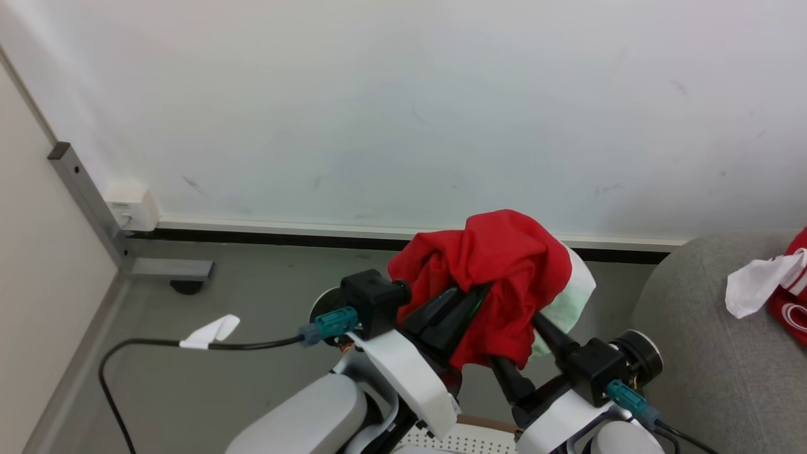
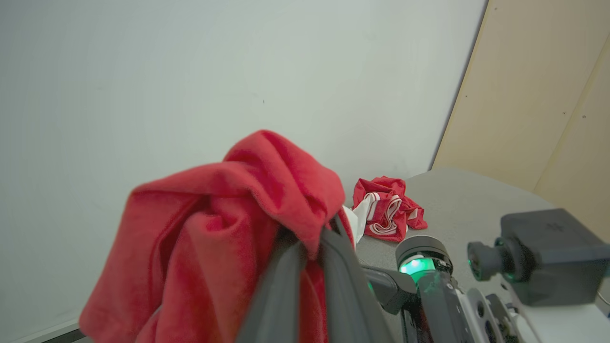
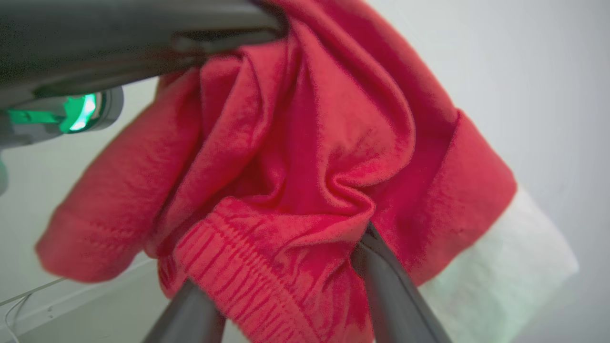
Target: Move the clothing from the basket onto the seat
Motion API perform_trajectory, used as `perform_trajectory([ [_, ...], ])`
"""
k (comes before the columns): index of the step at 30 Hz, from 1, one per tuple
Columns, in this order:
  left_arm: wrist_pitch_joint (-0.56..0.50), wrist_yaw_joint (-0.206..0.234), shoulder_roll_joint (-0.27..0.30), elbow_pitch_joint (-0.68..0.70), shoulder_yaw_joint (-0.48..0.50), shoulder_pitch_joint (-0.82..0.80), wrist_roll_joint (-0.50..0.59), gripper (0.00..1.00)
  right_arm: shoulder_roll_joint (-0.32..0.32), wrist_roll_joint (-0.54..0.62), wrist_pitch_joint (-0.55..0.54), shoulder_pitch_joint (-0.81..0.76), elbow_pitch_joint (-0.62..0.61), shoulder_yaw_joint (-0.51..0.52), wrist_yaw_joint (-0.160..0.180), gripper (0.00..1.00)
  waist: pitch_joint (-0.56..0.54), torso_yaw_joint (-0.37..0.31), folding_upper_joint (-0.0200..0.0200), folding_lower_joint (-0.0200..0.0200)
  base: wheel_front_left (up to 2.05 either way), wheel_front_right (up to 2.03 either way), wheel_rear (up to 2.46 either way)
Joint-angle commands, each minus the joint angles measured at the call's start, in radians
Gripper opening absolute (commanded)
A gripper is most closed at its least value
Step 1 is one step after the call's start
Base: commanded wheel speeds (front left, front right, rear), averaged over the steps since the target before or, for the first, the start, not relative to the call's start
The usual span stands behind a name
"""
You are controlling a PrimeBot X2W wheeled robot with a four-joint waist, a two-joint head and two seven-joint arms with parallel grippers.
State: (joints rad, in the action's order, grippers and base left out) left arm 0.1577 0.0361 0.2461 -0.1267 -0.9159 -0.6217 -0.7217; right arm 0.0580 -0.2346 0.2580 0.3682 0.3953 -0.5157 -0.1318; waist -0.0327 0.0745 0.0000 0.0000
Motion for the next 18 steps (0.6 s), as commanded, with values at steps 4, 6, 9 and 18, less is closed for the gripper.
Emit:
perform_trajectory([
  [4, 0.002, 0.001, -0.001, -0.011, -0.002, 0.014, -0.004, 0.0, -0.005, -0.045, 0.008, 0.012, 0.014, -0.016, 0.002, 0.0, -0.006, 0.02, 0.0, 0.0, 0.0, 0.0, 0.0],
  [6, 0.004, 0.002, 0.002, -0.012, 0.0, 0.012, -0.006, 0.0, -0.006, -0.053, 0.006, 0.011, 0.012, -0.021, 0.002, 0.0, -0.006, 0.024, 0.0, 0.0, 0.0, 0.0, 0.0],
  [9, 0.007, 0.004, 0.005, -0.013, 0.003, 0.01, -0.01, 0.0, -0.007, -0.061, 0.007, 0.005, 0.001, -0.025, 0.002, 0.0, -0.005, 0.025, 0.0, 0.0, 0.0, 0.0, 0.0],
  [18, 0.016, 0.009, 0.01, -0.015, 0.009, 0.009, -0.019, 0.0, -0.008, -0.076, 0.007, -0.011, -0.02, -0.019, 0.002, 0.0, 0.0, 0.018, 0.0, 0.0, 0.0, 0.0, 0.0],
])
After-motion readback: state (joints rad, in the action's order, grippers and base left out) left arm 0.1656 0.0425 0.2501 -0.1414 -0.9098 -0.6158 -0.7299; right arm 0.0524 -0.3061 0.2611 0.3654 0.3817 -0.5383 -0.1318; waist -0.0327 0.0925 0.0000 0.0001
